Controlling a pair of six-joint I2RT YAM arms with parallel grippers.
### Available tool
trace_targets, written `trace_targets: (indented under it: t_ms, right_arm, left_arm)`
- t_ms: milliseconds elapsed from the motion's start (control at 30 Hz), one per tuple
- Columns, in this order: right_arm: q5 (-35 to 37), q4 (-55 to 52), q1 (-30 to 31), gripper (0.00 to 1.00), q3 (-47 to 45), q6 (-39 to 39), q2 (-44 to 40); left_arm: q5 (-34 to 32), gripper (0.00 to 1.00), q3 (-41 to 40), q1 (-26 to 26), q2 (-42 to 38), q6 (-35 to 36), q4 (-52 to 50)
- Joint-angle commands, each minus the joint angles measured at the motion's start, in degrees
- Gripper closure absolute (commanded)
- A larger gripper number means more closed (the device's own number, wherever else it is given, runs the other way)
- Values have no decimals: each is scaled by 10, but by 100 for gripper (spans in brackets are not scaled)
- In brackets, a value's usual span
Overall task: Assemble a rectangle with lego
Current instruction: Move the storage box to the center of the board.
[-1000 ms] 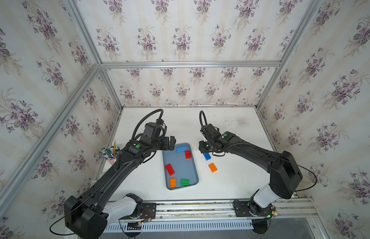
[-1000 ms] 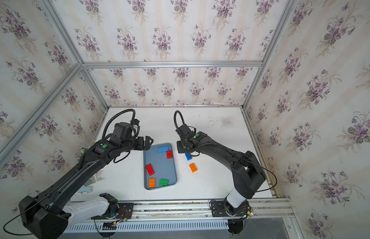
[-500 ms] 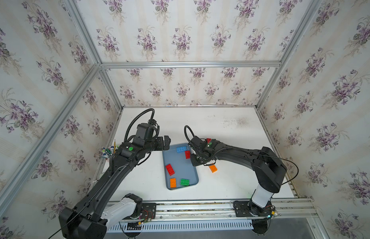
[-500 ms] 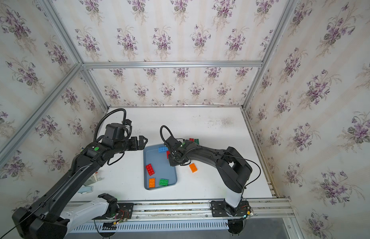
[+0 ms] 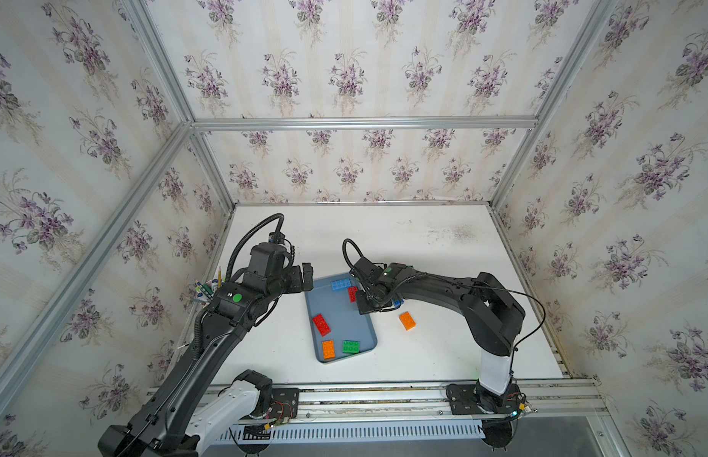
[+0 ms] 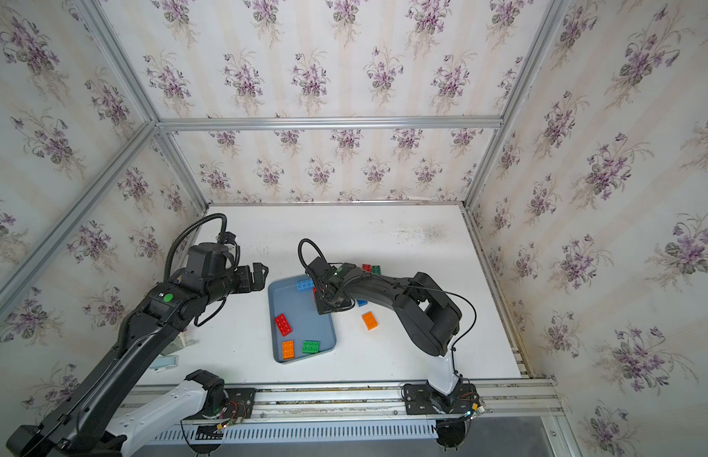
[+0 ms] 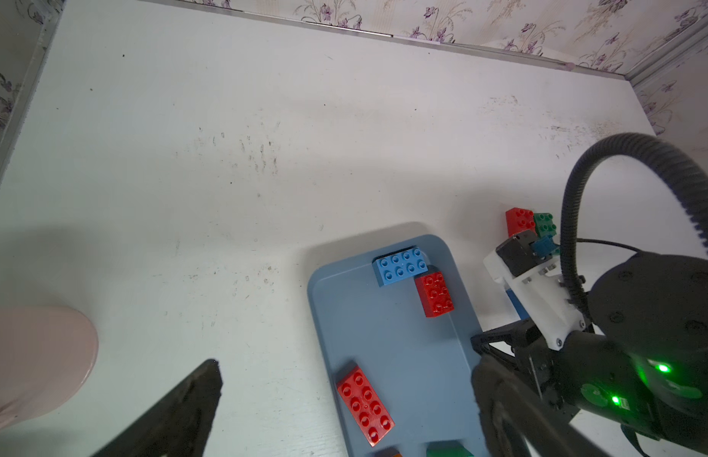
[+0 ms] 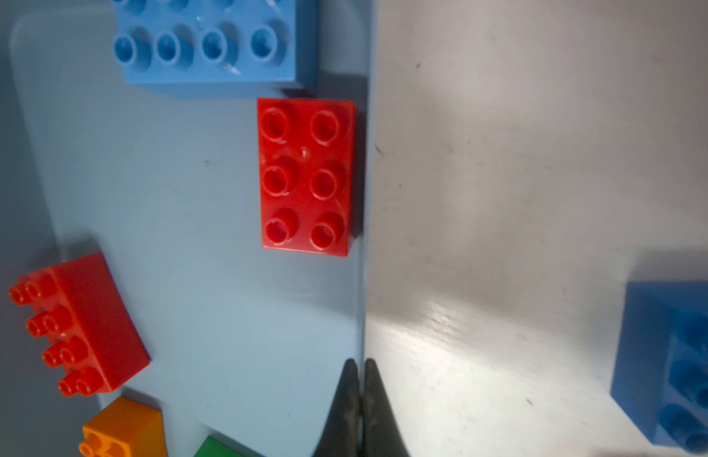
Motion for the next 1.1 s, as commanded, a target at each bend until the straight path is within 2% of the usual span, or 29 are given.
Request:
trace_targets:
  t_ms: [0, 300, 433, 533, 633, 700, 867, 1067]
  right_arm:
    - [20, -12, 1, 95, 38, 20, 27]
    - [15, -43, -11, 94, 212, 61, 145]
    - [-8, -32, -21, 92, 253, 78, 166]
    - [-14, -31, -25, 83, 261, 81, 167]
    - [-9, -35, -30, 59, 244, 78, 147]
    - [-2, -27, -34, 49, 214, 73, 114]
    - [35, -36, -56, 48, 128, 40, 15]
    - [61, -68, -108, 49, -4, -26, -77]
  left_arm:
    - [-30, 0, -5, 1, -10, 2, -2]
    - [-40, 0, -13, 1, -27, 2, 1]
    - [-37, 0, -19, 1, -25, 0, 7]
    - [-32, 0, -21, 0, -23, -1, 8]
    - [-27, 0, -23, 1, -20, 1, 11]
    - [-19, 0, -23, 0, -17, 0, 13]
    - [46, 0, -16, -8, -5, 16, 27]
    - [60, 0, 6, -100, 31, 67, 44]
